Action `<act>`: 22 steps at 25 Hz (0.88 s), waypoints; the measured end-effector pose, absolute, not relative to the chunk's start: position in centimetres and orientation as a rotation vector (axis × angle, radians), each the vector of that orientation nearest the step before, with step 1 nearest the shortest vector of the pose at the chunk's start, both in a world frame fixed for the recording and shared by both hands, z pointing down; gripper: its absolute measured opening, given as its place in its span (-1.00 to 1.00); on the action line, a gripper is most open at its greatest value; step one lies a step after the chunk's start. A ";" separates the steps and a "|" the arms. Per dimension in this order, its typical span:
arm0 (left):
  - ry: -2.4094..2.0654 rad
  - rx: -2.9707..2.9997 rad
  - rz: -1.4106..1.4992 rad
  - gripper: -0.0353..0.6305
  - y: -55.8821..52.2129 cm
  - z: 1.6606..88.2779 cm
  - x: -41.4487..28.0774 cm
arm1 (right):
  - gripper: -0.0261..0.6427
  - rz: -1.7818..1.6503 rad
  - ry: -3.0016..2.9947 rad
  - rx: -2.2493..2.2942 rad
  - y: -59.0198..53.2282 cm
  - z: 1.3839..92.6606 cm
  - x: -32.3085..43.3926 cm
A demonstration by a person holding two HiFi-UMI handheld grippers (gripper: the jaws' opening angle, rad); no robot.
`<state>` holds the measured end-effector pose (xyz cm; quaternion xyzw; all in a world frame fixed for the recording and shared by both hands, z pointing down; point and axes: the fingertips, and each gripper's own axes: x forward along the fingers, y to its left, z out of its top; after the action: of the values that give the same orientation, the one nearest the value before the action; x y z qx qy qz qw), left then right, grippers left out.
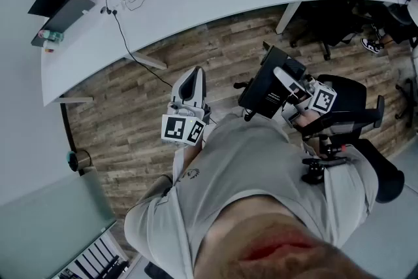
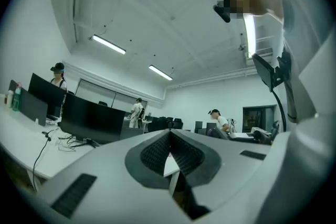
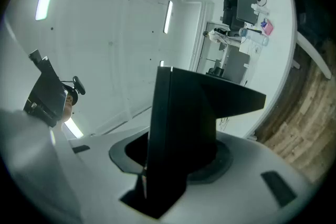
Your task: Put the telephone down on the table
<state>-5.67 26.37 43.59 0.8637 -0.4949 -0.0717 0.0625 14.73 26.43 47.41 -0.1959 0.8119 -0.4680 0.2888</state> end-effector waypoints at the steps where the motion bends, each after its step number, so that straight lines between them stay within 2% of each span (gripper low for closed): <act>1: -1.489 2.618 -0.215 -0.87 27.7 43.4 -4.8 | -0.37 -1.241 2.156 -0.523 27.7 47.0 15.4; 11: -1.503 2.618 -0.192 -0.87 34.2 43.6 -1.8 | -0.37 -1.218 2.125 -0.442 34.2 45.5 16.7; 22: -1.651 2.620 -0.218 -0.87 33.8 41.7 -1.7 | -0.37 -1.181 2.102 -0.390 30.9 43.6 17.9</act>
<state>-1.74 33.81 41.72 0.8438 -0.5317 -0.0702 0.0186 17.94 30.86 43.59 -0.1499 0.8087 -0.4542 0.3425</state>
